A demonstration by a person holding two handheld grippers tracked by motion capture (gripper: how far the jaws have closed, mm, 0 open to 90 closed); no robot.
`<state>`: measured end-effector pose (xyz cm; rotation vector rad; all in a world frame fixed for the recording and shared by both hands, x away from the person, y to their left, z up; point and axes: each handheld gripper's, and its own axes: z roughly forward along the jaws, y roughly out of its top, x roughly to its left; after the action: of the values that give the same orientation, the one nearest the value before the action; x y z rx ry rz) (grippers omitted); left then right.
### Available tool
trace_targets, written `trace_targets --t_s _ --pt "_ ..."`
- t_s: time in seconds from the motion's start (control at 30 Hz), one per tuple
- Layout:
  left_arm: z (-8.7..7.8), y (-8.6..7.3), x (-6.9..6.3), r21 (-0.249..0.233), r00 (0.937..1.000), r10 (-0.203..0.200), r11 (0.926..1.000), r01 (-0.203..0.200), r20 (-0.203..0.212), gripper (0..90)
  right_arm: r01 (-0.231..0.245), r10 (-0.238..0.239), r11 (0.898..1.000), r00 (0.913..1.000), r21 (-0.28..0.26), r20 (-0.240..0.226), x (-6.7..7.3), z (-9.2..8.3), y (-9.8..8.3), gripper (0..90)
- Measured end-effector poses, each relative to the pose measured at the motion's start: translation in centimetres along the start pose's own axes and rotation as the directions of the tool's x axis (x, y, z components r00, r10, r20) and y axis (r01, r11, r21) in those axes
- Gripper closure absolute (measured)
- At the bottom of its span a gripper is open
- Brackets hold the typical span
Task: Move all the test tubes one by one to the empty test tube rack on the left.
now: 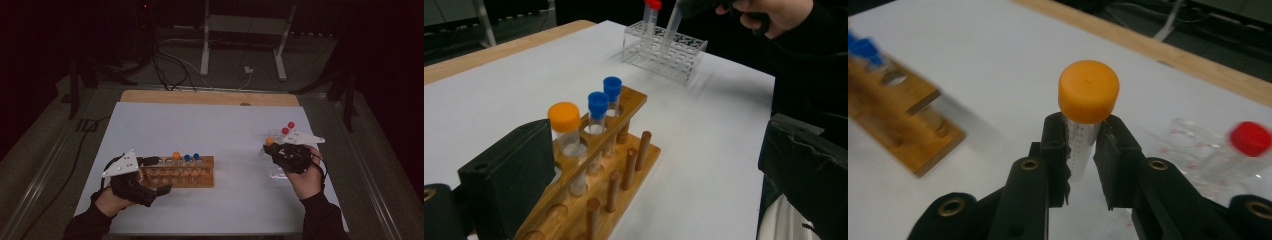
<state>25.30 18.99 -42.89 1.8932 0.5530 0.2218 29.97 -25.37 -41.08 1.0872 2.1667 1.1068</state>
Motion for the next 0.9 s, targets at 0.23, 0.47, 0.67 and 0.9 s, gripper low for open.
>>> trace_targets --t_s 0.23,0.47,0.67,0.9 --pt "0.9 0.9 -0.5 0.009 0.9994 0.015 0.9998 -0.016 0.029 2.7 0.034 -0.032 0.999 0.9968 0.03 -0.073 2.1 0.3 -0.6 74.4" --pt "2.2 1.8 -1.0 0.014 0.9974 0.029 0.9995 -0.03 0.066 2.8 0.073 -0.065 0.996 0.9877 0.054 -0.142 4.2 0.4 -1.2 74.4" --pt "3.5 2.6 -1.5 0.016 0.9939 0.036 0.9992 -0.038 0.104 2.9 0.103 -0.089 0.993 0.9782 0.065 -0.187 5.7 0.4 -1.6 74.4" --pt "4.9 3.4 -2.1 0.013 0.9879 0.059 0.998 -0.061 0.143 3.7 0.112 -0.095 0.991 0.9726 0.071 -0.213 6.4 0.4 -1.9 74.4"
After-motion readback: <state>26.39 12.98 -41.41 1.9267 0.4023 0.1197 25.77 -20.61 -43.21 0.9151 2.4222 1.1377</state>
